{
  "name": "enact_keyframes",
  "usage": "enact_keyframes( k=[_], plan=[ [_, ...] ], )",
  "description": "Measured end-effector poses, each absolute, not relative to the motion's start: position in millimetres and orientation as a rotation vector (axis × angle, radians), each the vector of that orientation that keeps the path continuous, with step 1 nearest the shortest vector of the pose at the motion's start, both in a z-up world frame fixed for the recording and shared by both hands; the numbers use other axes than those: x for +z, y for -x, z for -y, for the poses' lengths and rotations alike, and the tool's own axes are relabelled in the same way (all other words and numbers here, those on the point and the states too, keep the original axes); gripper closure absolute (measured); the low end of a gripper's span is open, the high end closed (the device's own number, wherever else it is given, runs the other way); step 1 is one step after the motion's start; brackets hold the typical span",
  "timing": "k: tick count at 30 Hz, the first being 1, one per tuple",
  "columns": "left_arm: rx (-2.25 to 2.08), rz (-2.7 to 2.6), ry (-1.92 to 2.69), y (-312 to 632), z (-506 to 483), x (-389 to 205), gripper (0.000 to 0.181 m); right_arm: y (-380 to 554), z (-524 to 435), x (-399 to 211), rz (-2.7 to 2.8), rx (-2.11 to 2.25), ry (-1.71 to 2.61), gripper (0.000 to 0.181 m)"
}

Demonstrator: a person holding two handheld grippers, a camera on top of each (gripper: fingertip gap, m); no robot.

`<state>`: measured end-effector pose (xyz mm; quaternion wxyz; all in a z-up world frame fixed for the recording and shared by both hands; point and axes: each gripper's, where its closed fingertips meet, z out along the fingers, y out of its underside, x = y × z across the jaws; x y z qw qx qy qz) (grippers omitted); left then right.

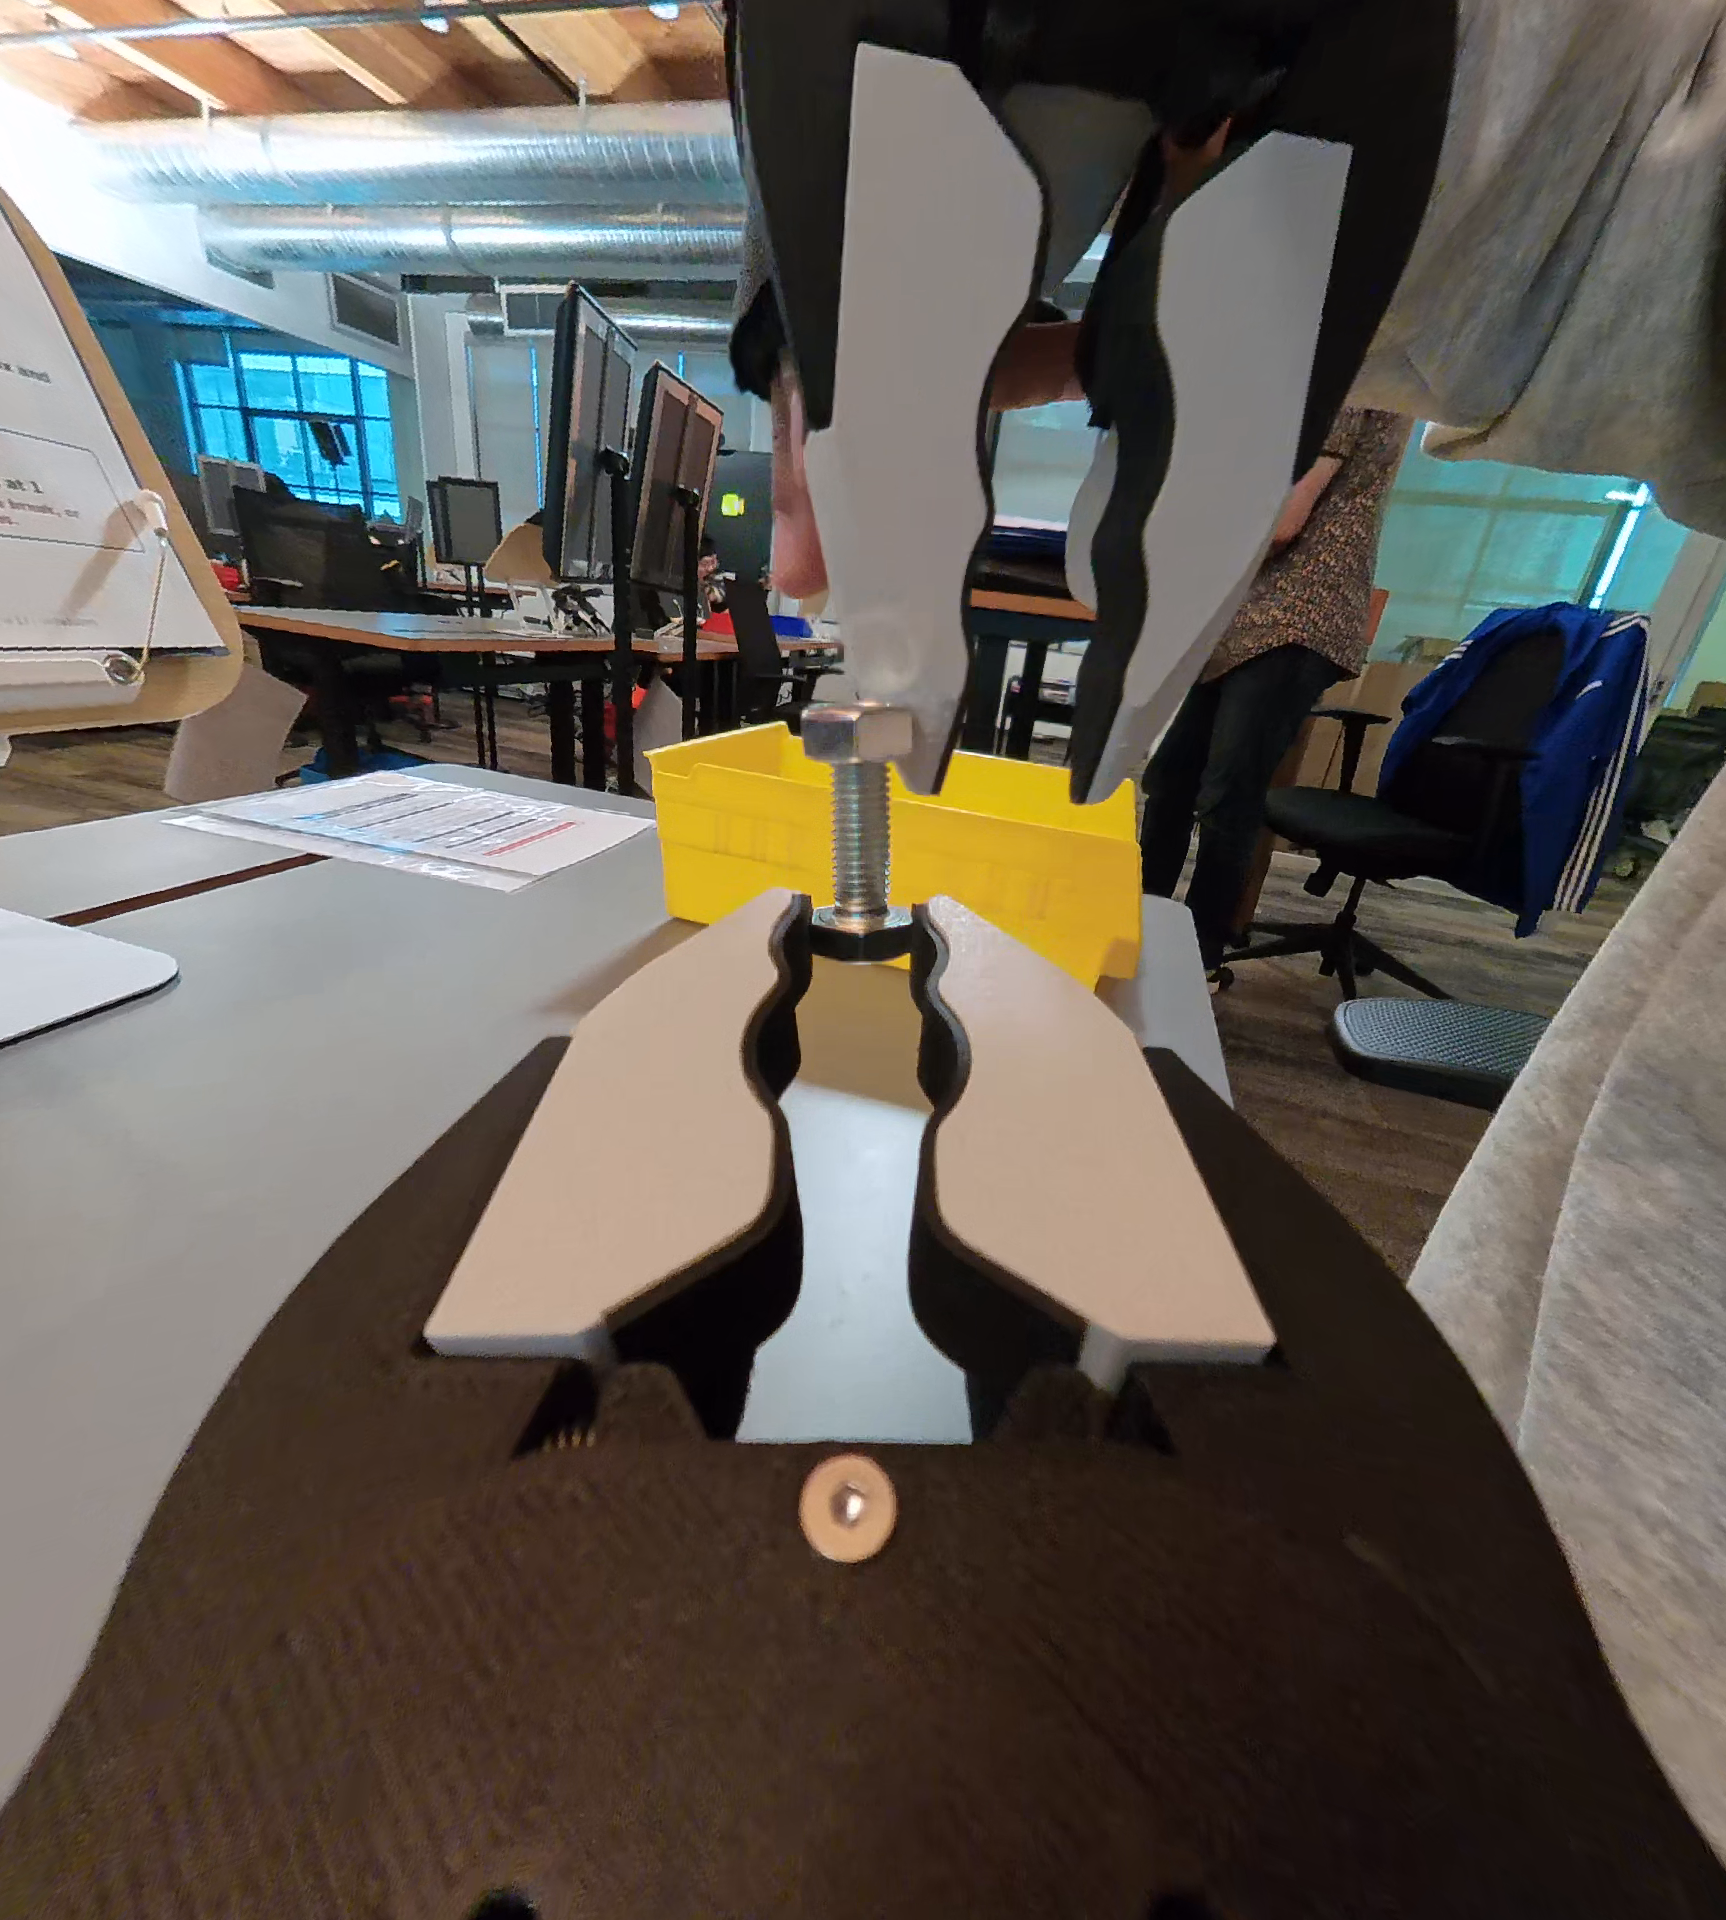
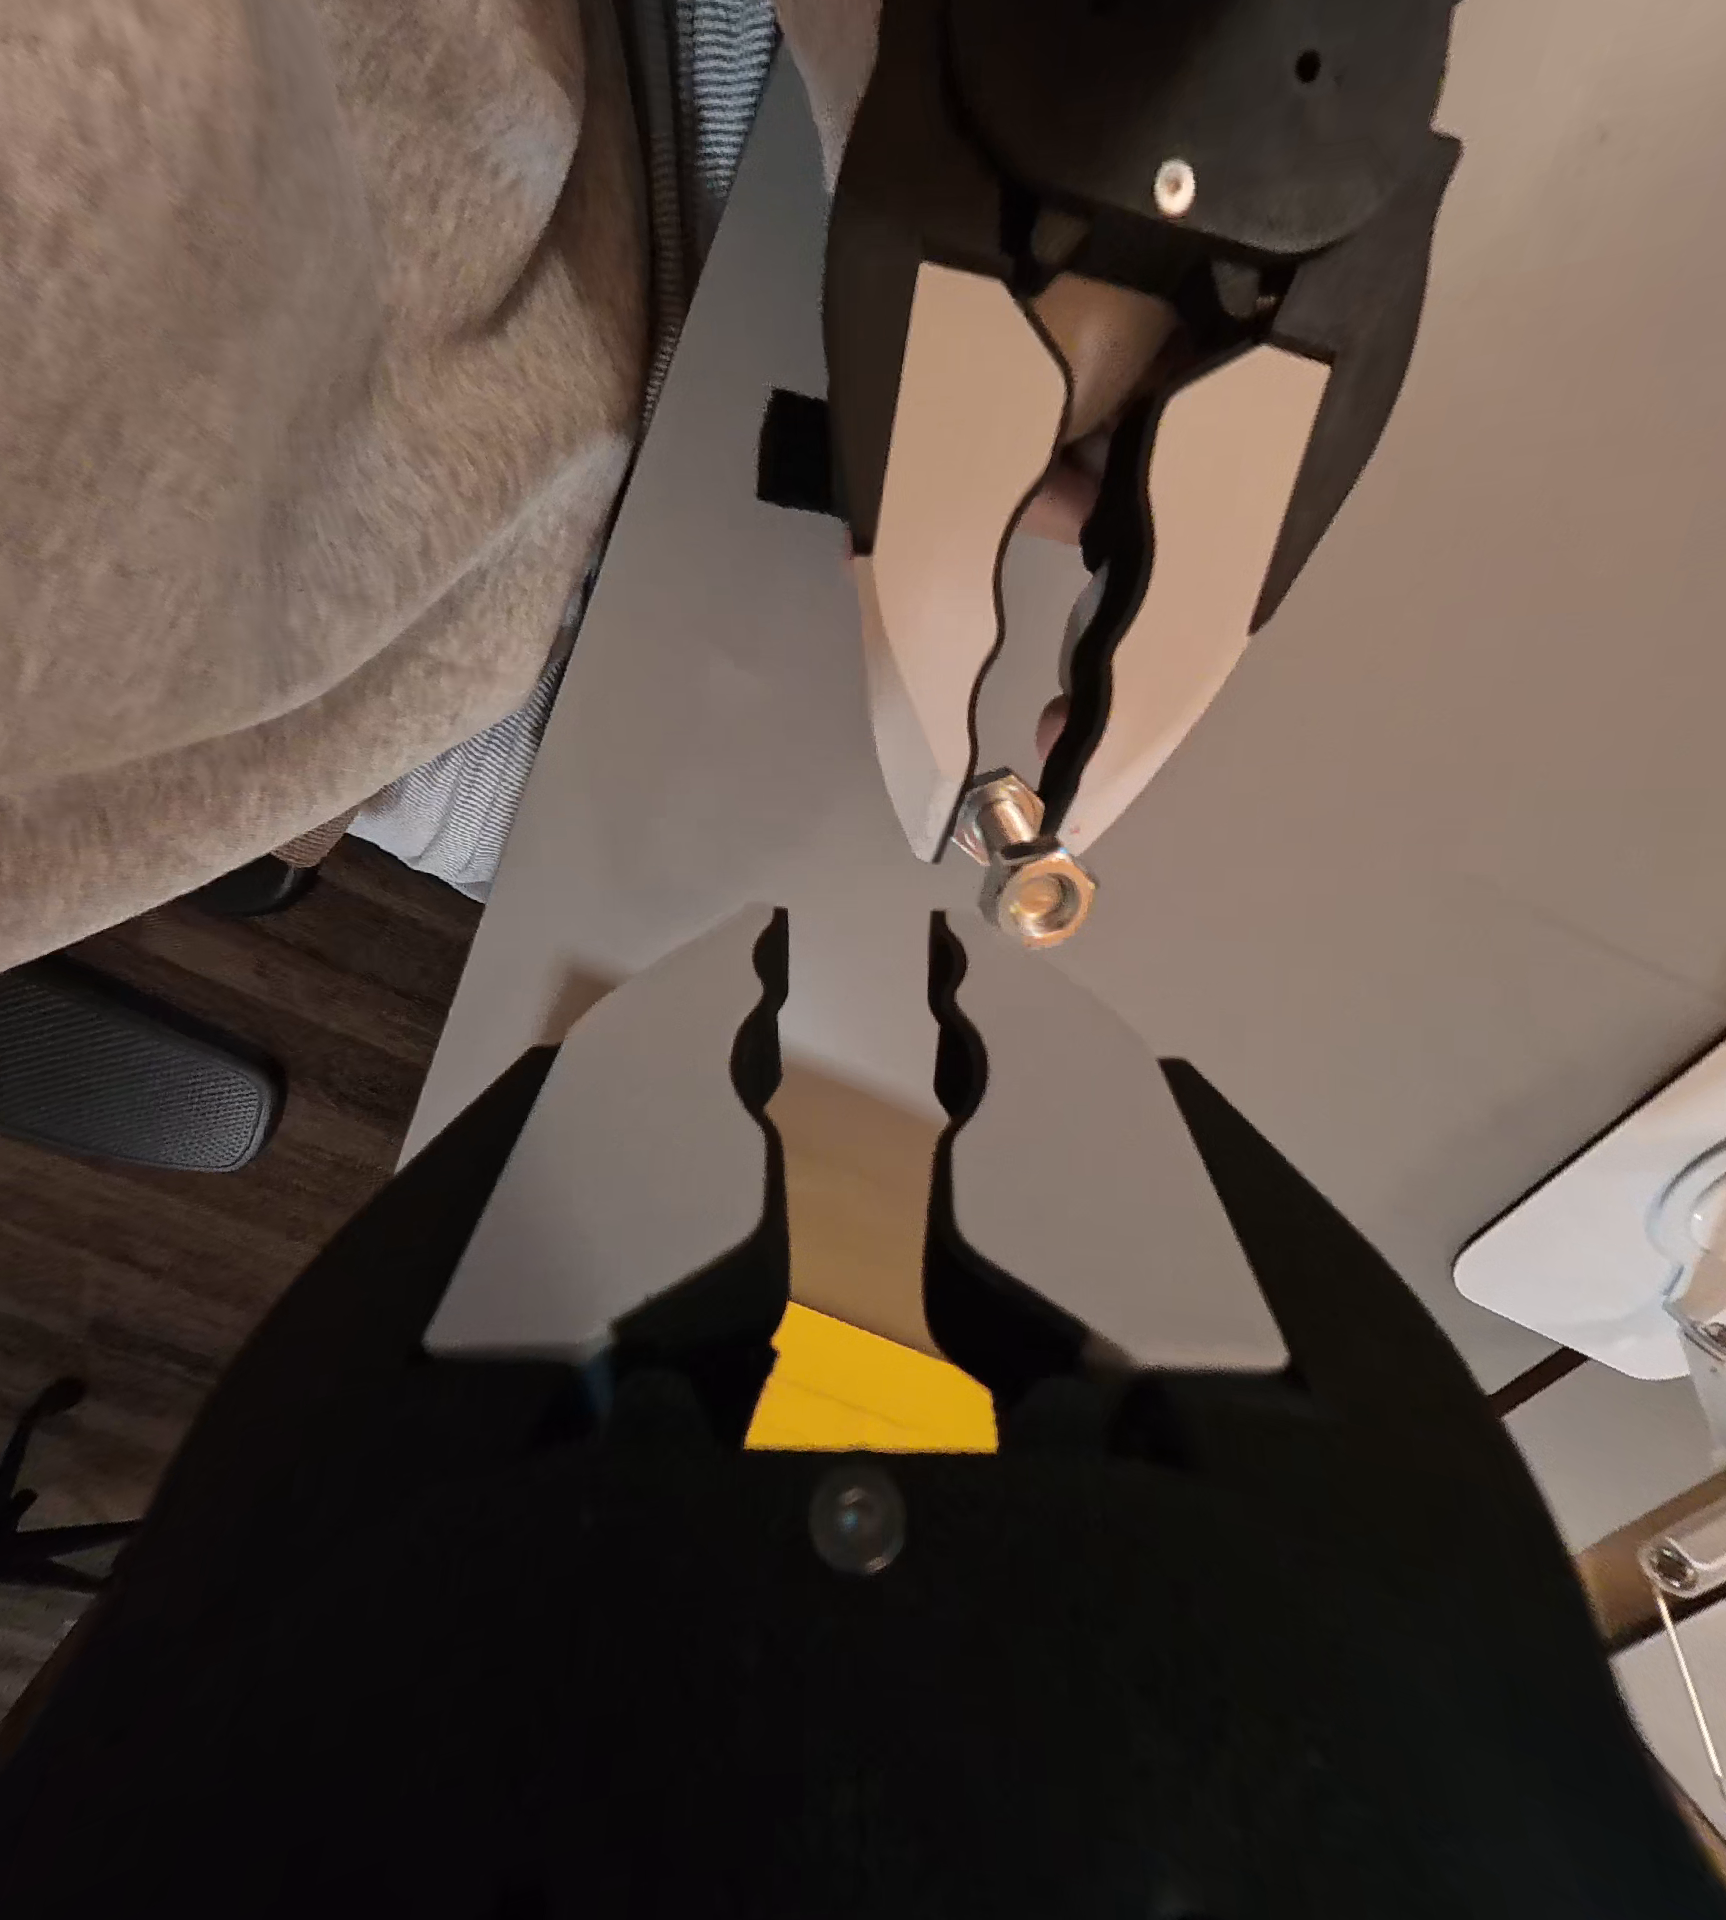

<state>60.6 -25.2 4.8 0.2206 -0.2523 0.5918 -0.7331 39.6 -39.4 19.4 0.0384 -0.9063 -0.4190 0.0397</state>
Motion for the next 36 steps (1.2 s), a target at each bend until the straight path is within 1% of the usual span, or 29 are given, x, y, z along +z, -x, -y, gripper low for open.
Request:
enact_keyframes(
  k=[12, 14, 26, 30, 36],
  plan=[
    [-2.008, -1.651, 0.693, -60.1, 26.5, 3.0, 0.162, -23.2, 27.6, 25.0, 1.271, 0.227, 2.698, 0.159],
    [-2.012, -1.655, 0.688, -59.4, 26.7, 3.5, 0.163, -22.3, 22.6, 26.8, 1.263, 0.214, 2.671, 0.154],
    [-2.024, -1.632, 0.680, -57.7, 25.9, 6.7, 0.163, -48.5, 22.9, 22.7, 1.220, 0.094, 2.734, 0.145],
    [-2.039, -1.622, 0.690, -57.8, 25.5, 7.8, 0.163, -52.3, 32.6, 20.5, 1.220, 0.098, 2.786, 0.147],
    [-2.013, -1.636, 0.710, -60.5, 25.0, 4.2, 0.162, -35.1, 40.4, 21.1, 1.240, 0.218, 2.785, 0.153]
  ],
)
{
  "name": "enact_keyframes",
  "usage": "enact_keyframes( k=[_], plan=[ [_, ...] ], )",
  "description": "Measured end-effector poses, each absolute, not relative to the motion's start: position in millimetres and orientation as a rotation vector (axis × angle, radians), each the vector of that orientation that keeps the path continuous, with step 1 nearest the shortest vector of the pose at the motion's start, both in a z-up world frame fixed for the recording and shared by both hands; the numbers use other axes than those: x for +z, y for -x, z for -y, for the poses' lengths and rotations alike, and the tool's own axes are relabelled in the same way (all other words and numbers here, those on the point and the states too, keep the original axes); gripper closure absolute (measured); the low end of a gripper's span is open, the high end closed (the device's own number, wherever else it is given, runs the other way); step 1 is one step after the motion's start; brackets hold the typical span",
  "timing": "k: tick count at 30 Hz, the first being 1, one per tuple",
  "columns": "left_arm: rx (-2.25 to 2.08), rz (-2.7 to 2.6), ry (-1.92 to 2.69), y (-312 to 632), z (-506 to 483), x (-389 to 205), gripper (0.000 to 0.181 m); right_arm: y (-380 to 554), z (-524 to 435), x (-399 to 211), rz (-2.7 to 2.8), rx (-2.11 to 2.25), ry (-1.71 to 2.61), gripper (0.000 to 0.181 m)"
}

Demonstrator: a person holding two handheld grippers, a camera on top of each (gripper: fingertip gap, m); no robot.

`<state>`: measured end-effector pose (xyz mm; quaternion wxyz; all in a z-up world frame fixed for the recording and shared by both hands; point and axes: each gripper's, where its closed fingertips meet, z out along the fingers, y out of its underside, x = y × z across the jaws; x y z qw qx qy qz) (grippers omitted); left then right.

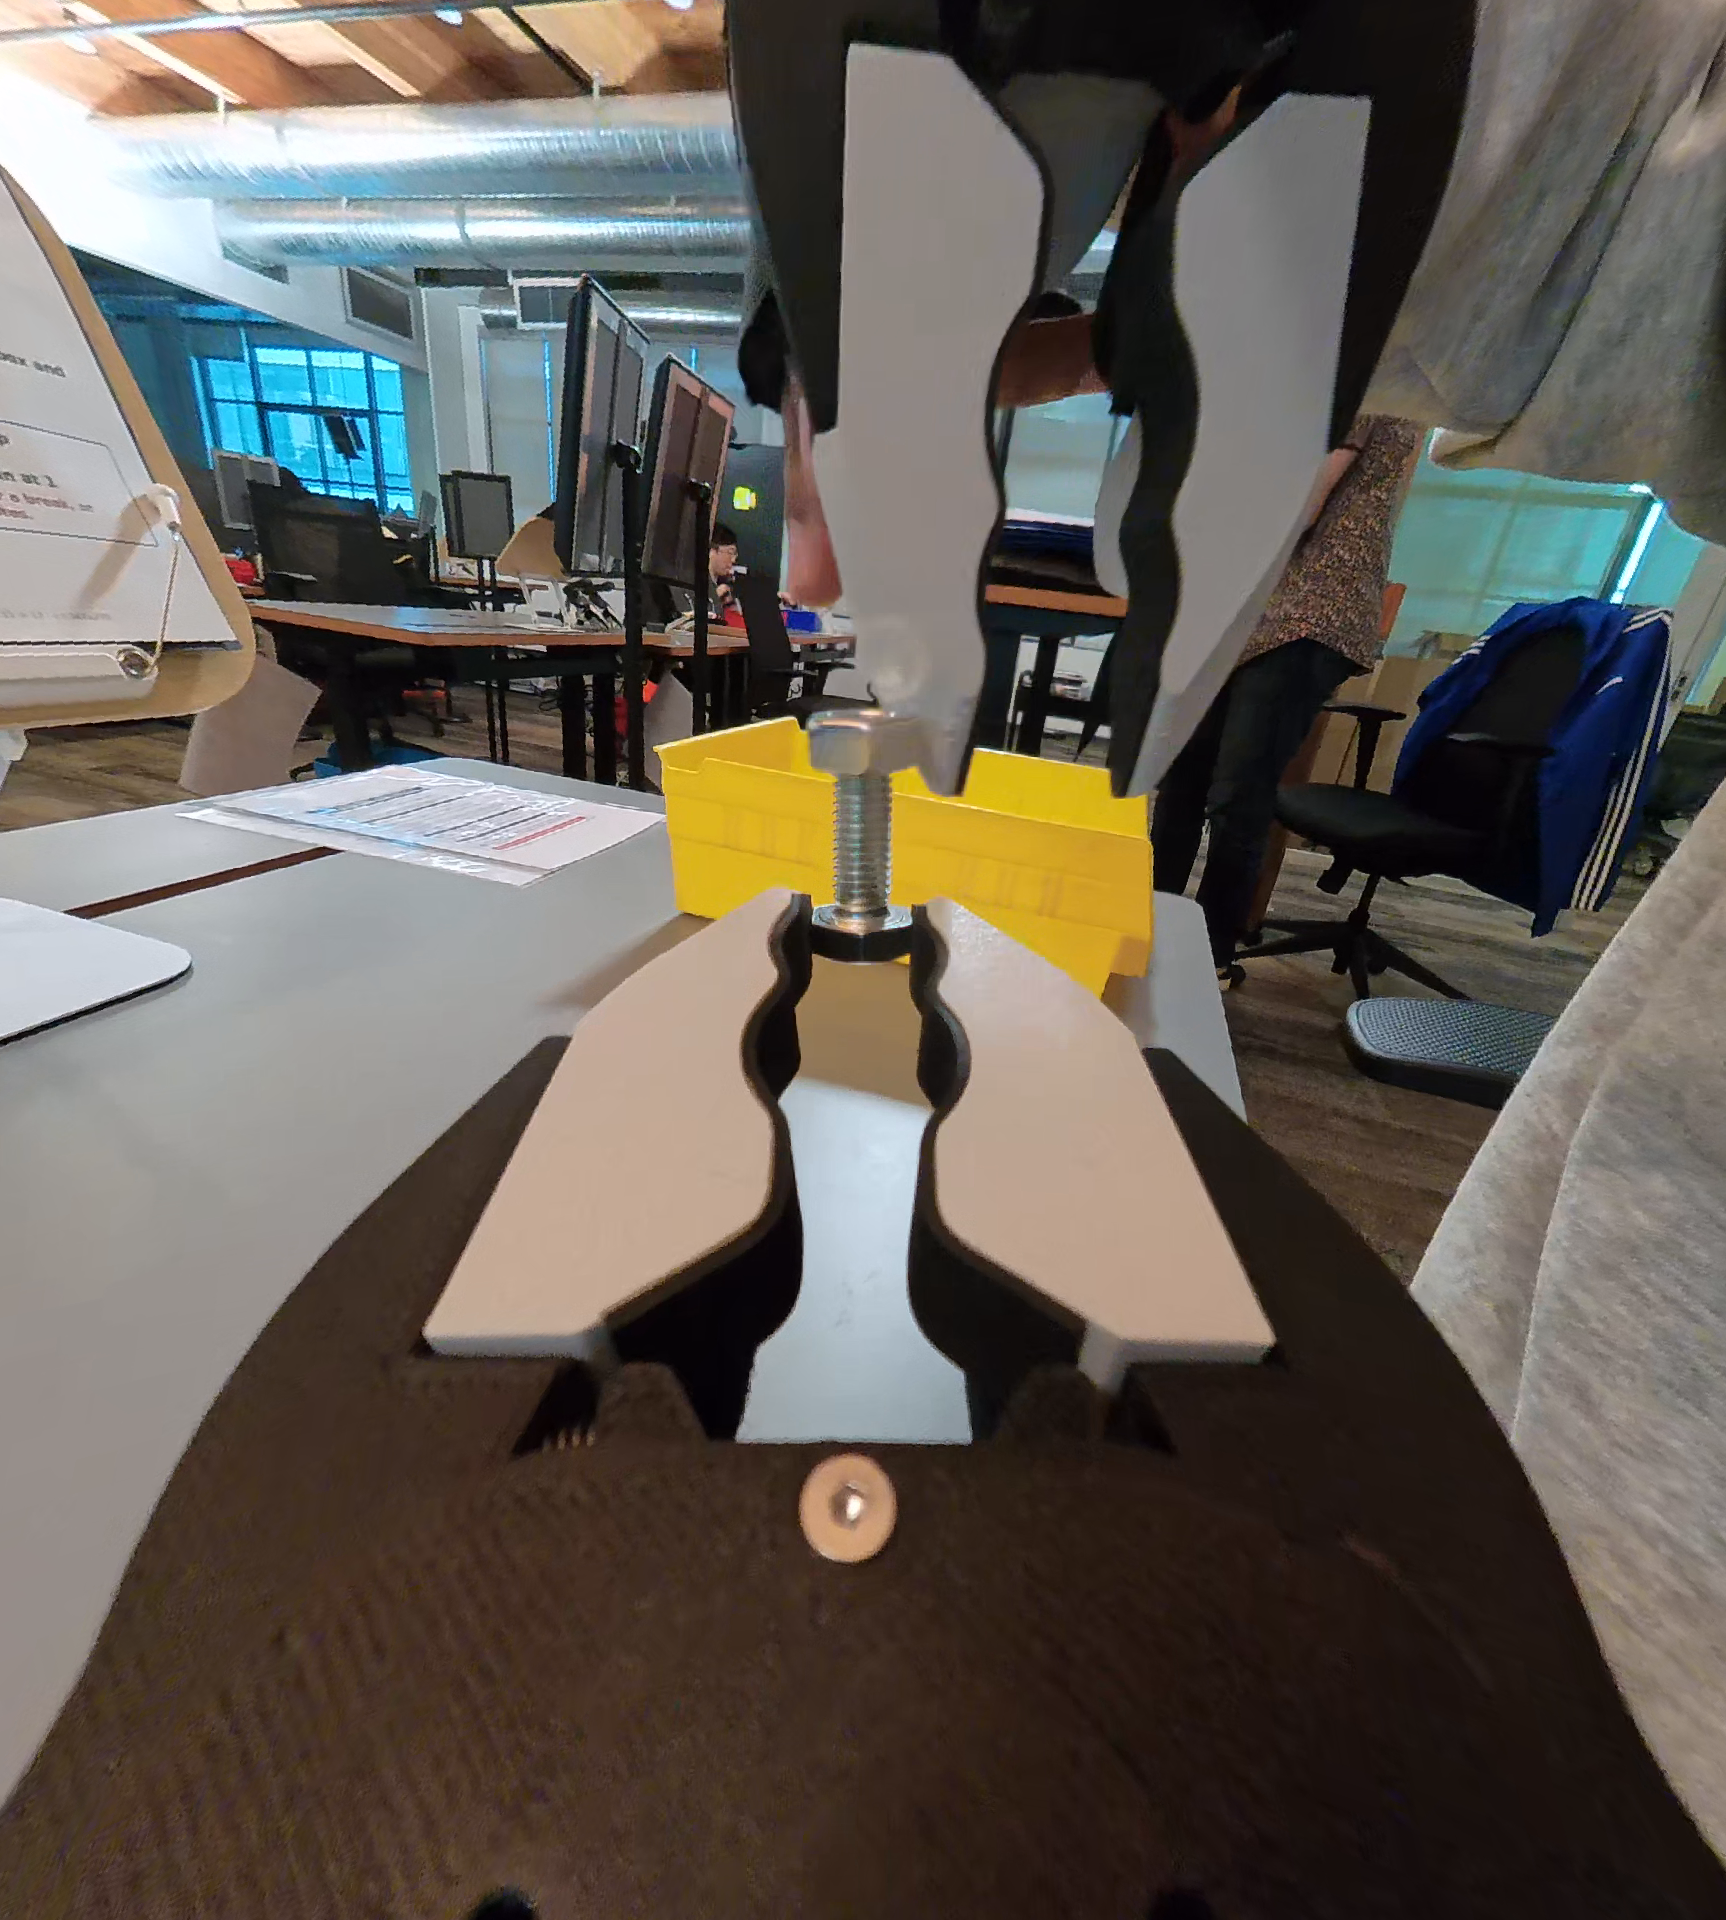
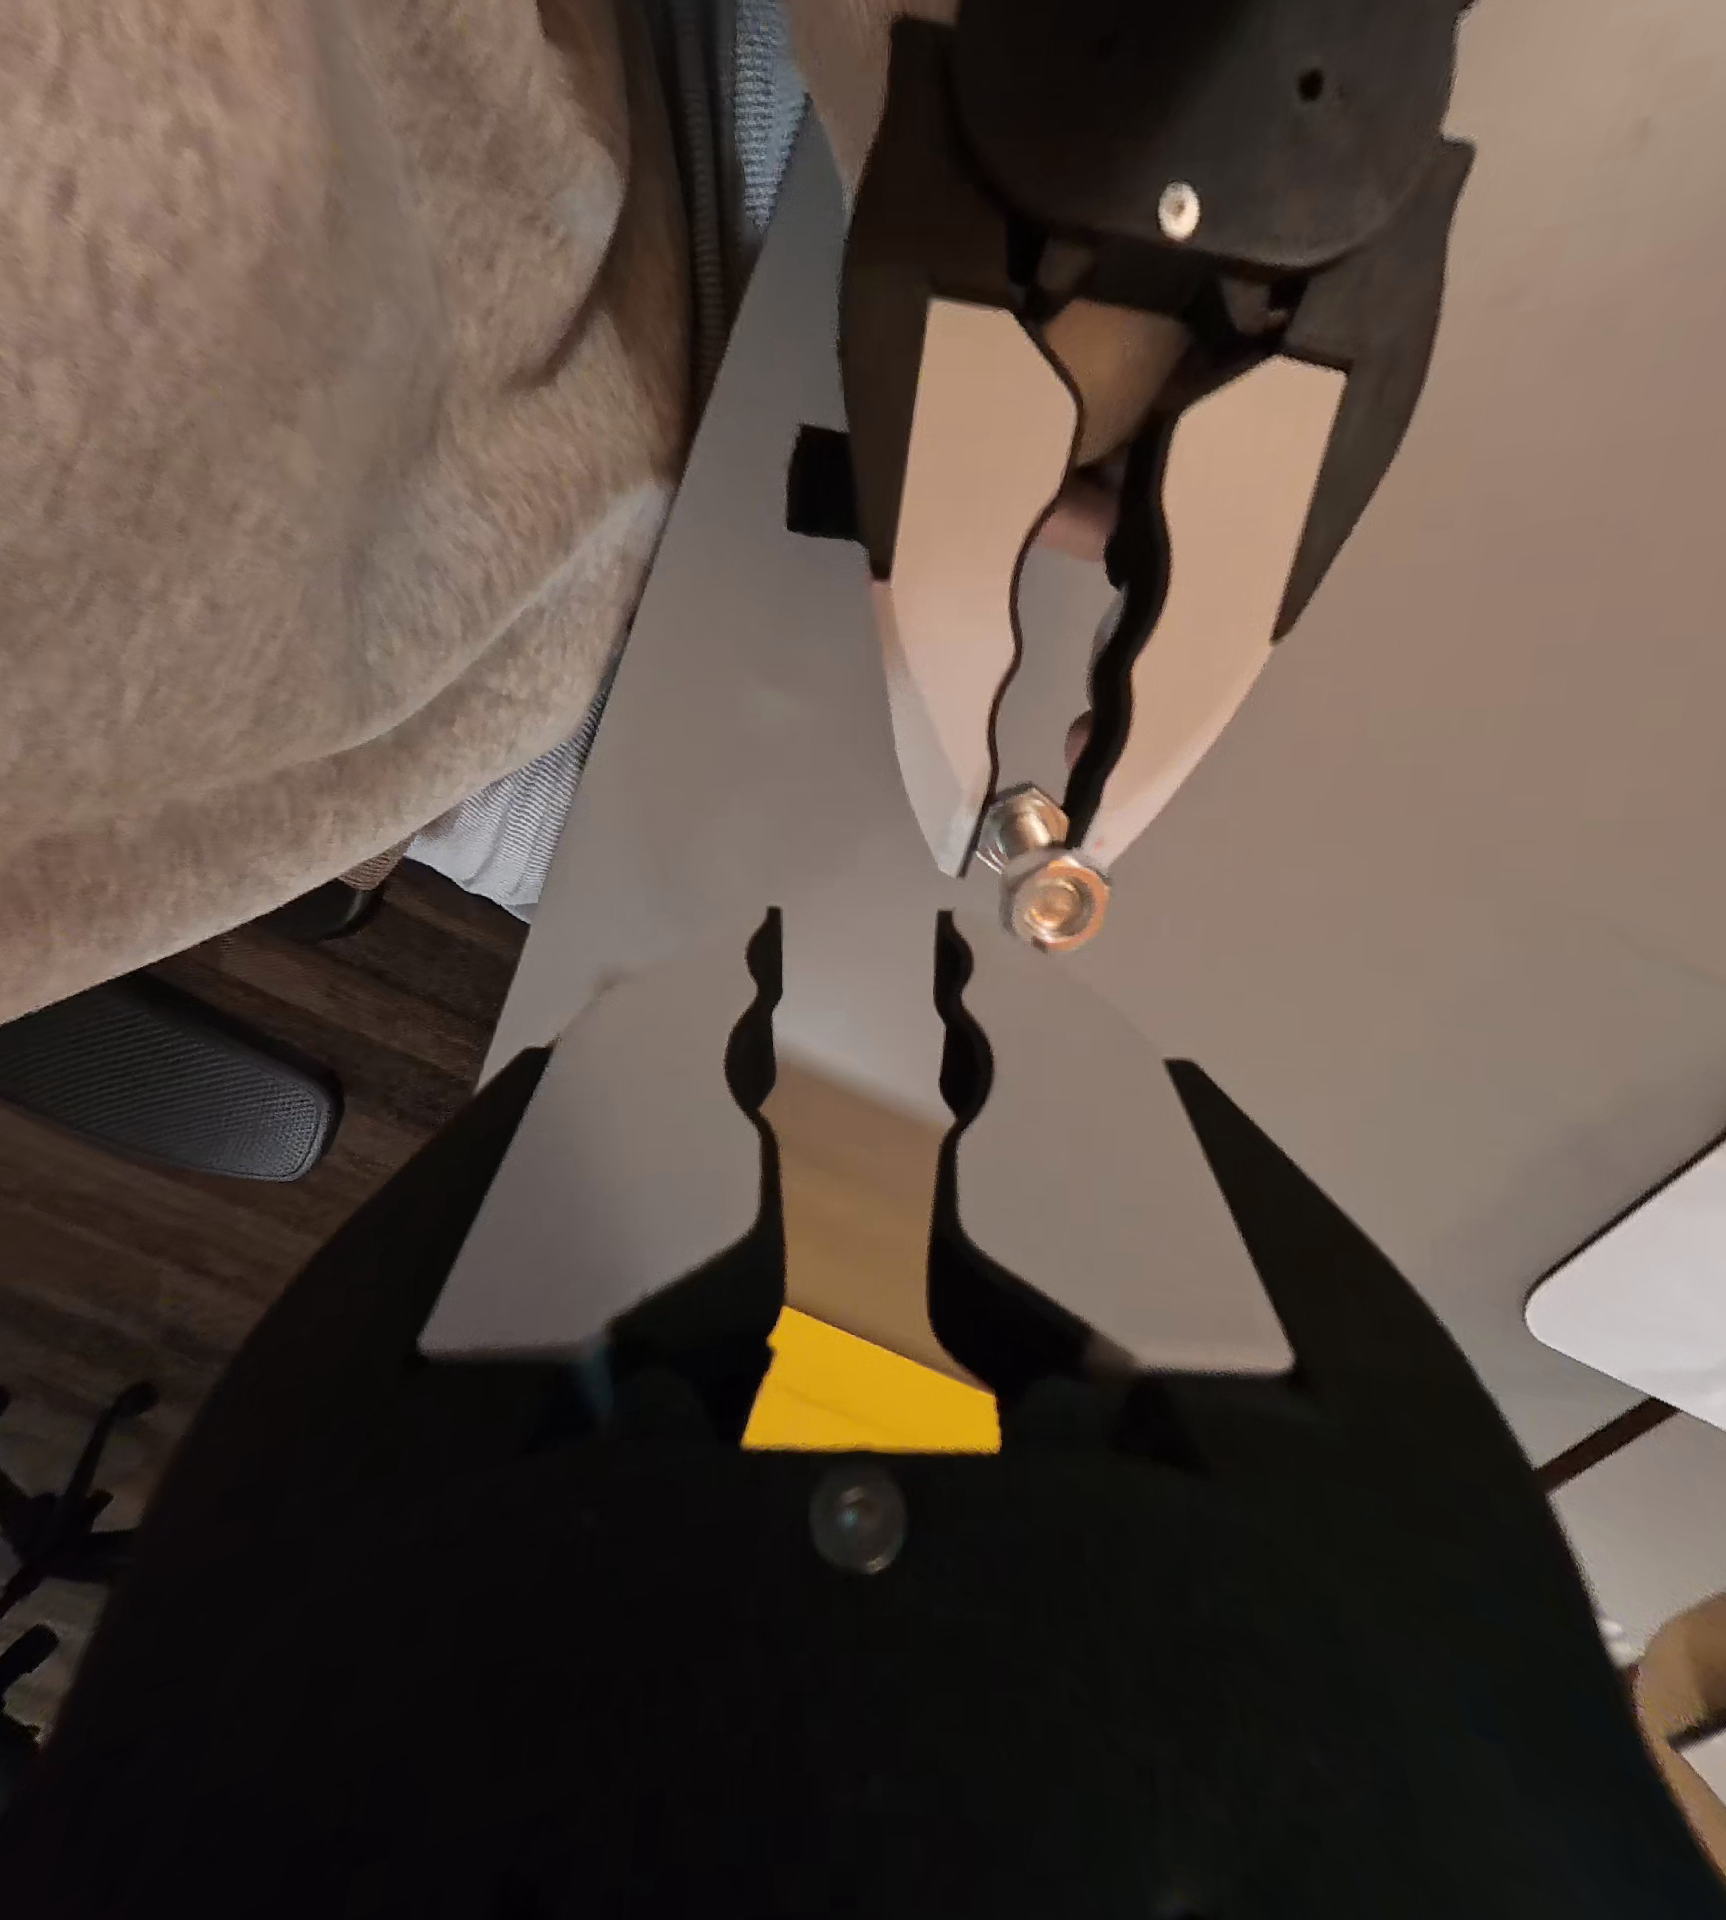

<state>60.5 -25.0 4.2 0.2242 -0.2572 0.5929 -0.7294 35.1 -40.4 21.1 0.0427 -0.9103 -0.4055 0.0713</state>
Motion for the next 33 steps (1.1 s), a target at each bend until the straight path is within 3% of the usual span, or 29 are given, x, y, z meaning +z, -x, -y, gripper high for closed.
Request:
enact_keyframes(
  k=[16, 33],
  plan=[
    [-2.016, -1.626, 0.698, -59.0, 25.4, 6.7, 0.163, -51.0, 29.3, 19.8, 1.220, 0.087, 2.793, 0.142],
    [-1.996, -1.632, 0.729, -63.5, 23.6, 2.7, 0.162, -33.3, 38.7, 19.5, 1.234, 0.235, 2.786, 0.153]
  ],
)
